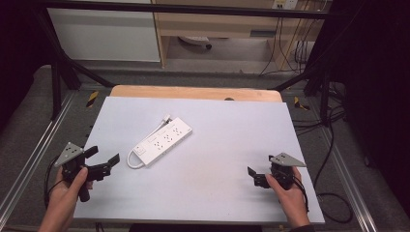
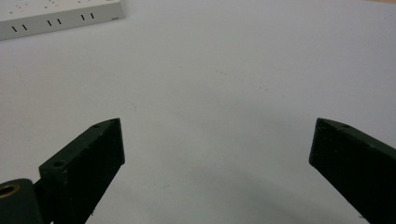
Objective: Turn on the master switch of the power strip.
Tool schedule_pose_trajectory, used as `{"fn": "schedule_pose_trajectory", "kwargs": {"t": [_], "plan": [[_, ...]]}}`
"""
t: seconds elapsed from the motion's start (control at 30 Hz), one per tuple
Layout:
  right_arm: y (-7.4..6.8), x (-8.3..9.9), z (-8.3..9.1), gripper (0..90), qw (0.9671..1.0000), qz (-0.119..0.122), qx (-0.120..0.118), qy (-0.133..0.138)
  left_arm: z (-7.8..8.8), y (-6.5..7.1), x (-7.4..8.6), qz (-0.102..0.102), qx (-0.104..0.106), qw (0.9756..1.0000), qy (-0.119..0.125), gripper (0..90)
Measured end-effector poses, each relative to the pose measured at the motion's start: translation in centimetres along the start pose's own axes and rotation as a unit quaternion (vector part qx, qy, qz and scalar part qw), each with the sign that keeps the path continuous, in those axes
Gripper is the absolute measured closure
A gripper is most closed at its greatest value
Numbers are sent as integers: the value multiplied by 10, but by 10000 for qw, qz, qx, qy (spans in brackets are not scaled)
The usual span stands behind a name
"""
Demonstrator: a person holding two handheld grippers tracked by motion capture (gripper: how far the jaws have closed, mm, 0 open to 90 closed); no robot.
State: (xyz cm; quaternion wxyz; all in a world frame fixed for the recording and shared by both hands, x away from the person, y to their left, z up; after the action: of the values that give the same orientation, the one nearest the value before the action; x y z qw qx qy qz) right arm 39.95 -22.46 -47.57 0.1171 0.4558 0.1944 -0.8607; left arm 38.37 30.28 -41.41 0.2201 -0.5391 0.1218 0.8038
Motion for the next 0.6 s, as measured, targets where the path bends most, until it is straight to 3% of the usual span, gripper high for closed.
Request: {"fn": "schedule_pose_trajectory", "kwargs": {"t": [0.6], "plan": [[-1, 0, 0, 39, 10000, -5, -13, -17, 7, 2, 18, -17, 17, 10000, -43, 77]]}}
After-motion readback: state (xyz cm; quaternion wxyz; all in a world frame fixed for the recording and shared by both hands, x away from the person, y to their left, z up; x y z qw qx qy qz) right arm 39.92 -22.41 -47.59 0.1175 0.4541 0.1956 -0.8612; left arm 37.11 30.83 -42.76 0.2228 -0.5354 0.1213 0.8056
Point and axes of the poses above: each handheld gripper's, and its own axes: z roughly backward along the jaws, x roughly out of its underside, y roughly to its right, the point moved 6 cm from there along -z, roughly forward along the jaws, and after that the axes turned 12 degrees about -z, right-handed, at the moved point
